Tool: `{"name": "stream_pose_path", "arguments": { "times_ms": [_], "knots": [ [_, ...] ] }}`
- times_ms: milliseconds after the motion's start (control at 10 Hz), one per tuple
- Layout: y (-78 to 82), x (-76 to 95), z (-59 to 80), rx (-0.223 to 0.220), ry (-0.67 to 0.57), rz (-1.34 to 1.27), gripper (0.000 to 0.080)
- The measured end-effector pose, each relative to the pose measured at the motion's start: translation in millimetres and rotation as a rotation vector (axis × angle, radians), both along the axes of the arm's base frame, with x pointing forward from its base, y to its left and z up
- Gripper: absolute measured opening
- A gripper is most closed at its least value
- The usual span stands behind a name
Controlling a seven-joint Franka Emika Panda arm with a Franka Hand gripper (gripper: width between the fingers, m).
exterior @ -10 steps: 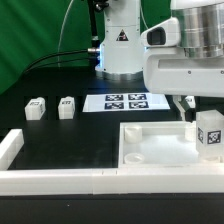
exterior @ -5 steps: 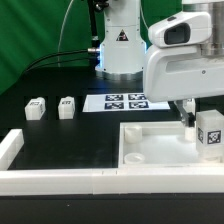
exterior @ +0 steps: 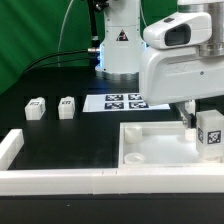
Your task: Assemble one leg
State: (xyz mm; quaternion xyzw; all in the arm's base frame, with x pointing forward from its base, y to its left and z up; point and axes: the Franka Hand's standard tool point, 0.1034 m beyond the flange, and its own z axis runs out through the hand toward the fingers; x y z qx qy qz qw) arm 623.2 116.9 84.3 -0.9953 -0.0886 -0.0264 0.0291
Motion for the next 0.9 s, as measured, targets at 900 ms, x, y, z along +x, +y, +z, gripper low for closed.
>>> {"name": "stream_pose_path", "arguments": {
  "times_ms": [900],
  "knots": [
    [-2.5,1.0,-0.8,0.034,0.014,-0.404,0.0292]
  ]
}}
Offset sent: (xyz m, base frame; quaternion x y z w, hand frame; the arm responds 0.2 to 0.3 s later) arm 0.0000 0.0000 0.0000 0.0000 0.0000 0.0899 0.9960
